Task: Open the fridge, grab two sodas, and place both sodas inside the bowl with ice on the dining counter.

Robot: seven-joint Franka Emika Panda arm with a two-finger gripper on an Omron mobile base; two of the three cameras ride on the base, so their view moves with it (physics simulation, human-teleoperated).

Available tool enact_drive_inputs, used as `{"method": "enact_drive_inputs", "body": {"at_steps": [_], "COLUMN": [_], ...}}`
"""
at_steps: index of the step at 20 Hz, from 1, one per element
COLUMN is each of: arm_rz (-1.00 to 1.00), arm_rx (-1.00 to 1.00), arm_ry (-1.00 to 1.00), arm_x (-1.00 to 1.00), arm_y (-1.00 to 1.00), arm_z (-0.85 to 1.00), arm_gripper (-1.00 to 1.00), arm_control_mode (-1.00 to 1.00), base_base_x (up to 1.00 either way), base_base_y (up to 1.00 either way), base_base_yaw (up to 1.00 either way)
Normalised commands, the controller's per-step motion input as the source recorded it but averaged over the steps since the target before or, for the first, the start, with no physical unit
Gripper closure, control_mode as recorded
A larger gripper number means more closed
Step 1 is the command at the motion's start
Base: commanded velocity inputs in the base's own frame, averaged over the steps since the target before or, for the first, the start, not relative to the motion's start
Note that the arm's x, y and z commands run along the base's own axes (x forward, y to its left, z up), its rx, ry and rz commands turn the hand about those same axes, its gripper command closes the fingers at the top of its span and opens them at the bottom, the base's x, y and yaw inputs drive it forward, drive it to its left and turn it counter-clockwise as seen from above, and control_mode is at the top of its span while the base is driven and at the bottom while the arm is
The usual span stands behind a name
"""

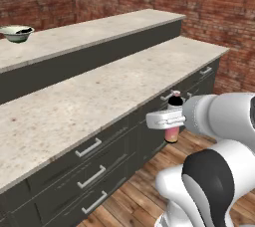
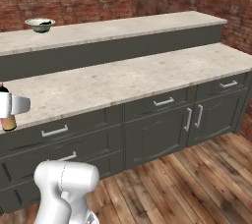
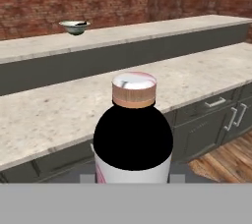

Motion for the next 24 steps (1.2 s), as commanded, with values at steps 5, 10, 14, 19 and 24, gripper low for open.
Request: {"method": "enact_drive_inputs", "body": {"at_steps": [5,10,14,19,24], "arm_rz": [0.00,0.00,0.00,0.00,0.00], "arm_rx": [0.00,0.00,0.00,0.00,0.00], "arm_ry": [0.00,0.00,0.00,0.00,0.00], "arm_x": [0.00,0.00,0.00,0.00,0.00], "arm_y": [0.00,0.00,0.00,0.00,0.00], "arm_z": [0.00,0.00,0.00,0.00,0.00], "arm_gripper": [1.00,1.00,1.00,1.00,1.00], "arm_control_mode": [1.00,1.00,1.00,1.00,1.00], "base_base_x": [-0.80,-0.66,-0.48,-0.24,-0.14], "base_base_y": [1.00,1.00,1.00,1.00,1.00], "base_base_yaw": [0.00,0.07,0.08,0.03,0.01]}}
